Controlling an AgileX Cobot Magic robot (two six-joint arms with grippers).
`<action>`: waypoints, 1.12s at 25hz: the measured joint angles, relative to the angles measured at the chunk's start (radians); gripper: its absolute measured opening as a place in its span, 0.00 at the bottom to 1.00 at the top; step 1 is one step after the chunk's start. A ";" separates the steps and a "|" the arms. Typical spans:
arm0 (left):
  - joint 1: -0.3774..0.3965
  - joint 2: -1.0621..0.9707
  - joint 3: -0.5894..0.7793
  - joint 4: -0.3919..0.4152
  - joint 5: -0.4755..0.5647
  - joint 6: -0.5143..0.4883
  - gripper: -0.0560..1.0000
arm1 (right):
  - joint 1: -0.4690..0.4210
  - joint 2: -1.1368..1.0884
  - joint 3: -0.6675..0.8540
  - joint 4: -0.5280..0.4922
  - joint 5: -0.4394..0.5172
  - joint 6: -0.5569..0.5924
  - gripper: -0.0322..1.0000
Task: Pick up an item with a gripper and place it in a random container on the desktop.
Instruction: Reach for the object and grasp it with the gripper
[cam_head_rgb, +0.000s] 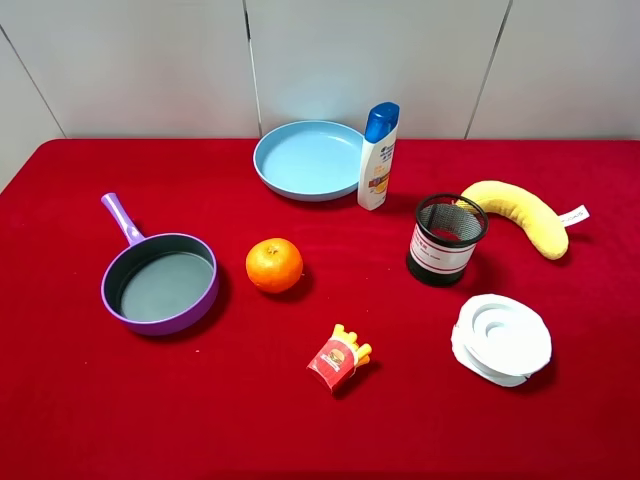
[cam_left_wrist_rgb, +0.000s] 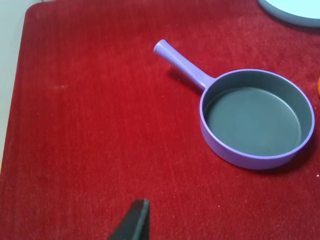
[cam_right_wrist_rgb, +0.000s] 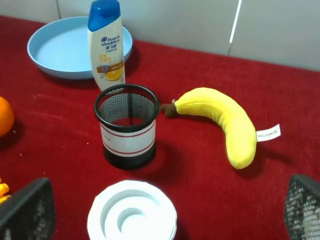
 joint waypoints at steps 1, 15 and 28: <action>0.000 0.000 0.000 0.000 0.000 0.000 0.99 | 0.000 0.000 0.000 0.000 0.000 0.000 0.70; 0.000 0.000 0.000 0.000 0.000 0.000 0.99 | 0.000 0.139 -0.048 0.000 -0.049 0.000 0.70; 0.000 0.000 0.000 0.000 0.000 0.000 0.99 | 0.000 0.498 -0.154 0.000 -0.171 -0.001 0.70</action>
